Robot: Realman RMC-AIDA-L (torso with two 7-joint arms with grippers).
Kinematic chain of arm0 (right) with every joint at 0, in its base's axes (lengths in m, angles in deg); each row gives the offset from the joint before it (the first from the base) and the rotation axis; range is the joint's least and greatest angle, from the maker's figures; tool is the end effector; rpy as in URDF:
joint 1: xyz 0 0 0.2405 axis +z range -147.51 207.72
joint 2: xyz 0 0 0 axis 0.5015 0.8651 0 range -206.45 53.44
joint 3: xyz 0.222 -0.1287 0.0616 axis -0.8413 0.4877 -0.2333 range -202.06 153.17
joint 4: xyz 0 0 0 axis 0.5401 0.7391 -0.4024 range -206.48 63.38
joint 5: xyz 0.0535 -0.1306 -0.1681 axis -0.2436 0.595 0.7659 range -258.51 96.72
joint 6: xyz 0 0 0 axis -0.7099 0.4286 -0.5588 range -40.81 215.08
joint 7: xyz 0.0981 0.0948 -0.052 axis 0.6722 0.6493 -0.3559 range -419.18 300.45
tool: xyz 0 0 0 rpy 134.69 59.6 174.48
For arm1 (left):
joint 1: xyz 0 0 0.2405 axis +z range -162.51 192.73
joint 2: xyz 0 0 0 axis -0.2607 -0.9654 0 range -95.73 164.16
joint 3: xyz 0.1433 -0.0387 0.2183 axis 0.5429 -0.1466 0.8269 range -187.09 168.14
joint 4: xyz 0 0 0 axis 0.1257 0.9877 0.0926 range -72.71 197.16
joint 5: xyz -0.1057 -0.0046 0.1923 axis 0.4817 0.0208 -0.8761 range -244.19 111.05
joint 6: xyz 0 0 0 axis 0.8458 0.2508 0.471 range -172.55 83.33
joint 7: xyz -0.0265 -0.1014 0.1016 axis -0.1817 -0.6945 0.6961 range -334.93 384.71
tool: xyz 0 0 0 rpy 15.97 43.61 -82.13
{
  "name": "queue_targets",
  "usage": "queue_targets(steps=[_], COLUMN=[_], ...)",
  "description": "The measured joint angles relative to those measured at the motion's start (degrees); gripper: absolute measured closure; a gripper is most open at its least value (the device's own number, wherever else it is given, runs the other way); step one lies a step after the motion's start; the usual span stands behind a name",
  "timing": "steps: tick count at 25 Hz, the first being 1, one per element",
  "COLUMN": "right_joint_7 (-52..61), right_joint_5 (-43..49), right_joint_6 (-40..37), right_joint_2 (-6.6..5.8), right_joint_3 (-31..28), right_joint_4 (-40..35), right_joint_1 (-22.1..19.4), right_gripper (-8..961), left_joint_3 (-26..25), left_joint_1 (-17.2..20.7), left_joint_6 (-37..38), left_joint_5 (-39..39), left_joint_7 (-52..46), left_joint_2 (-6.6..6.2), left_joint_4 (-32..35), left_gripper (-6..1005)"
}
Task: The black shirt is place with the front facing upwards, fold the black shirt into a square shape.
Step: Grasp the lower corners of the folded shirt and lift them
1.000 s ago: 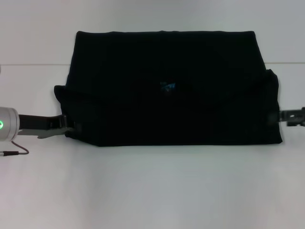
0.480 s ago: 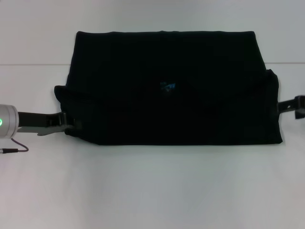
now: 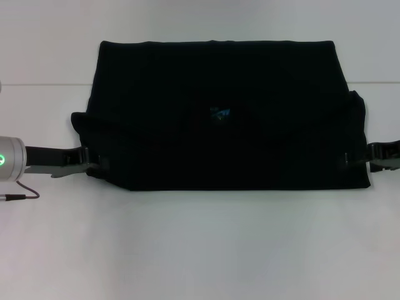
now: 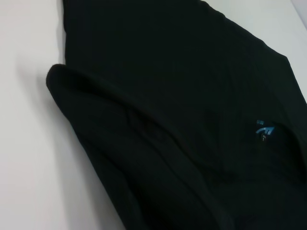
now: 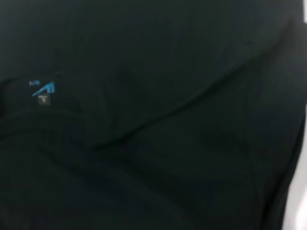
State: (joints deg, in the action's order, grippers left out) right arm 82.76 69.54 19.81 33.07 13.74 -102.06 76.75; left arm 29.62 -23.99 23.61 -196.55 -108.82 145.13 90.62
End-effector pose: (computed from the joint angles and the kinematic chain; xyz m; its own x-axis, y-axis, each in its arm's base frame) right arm 0.3049 0.4342 0.0428 0.2853 -0.9107 -0.2987 -0.9146 -0.1655 -0.3690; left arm -0.3171 0.4051 0.0232 0.1879 0.8771 0.4421 0.9816 -0.1524 -0.1149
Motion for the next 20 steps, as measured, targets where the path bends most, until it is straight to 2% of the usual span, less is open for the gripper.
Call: queue_targets(steps=[8, 16, 20], right_joint_7=[-0.09, 0.26, 0.26], right_joint_5=[-0.06, 0.05, 0.07], right_joint_6=[-0.33, -0.34, -0.40], right_joint_2=[1.38, 1.51, 1.47], right_joint_3=[0.38, 2.34, 2.42], right_joint_4=[-0.09, -0.43, -0.49], right_joint_1=[0.37, 0.30, 0.15], right_gripper=[87, 105, 281], left_joint_3=[-0.84, -0.87, -0.86], left_joint_1=[0.04, 0.08, 0.08], left_joint_6=[-0.02, 0.02, 0.08], left_joint_5=[0.11, 0.17, 0.18], left_joint_7=[0.16, 0.19, 0.21], left_joint_2=[0.18, 0.25, 0.25], left_joint_4=[0.00, 0.00, 0.00], left_gripper=[972, 972, 972])
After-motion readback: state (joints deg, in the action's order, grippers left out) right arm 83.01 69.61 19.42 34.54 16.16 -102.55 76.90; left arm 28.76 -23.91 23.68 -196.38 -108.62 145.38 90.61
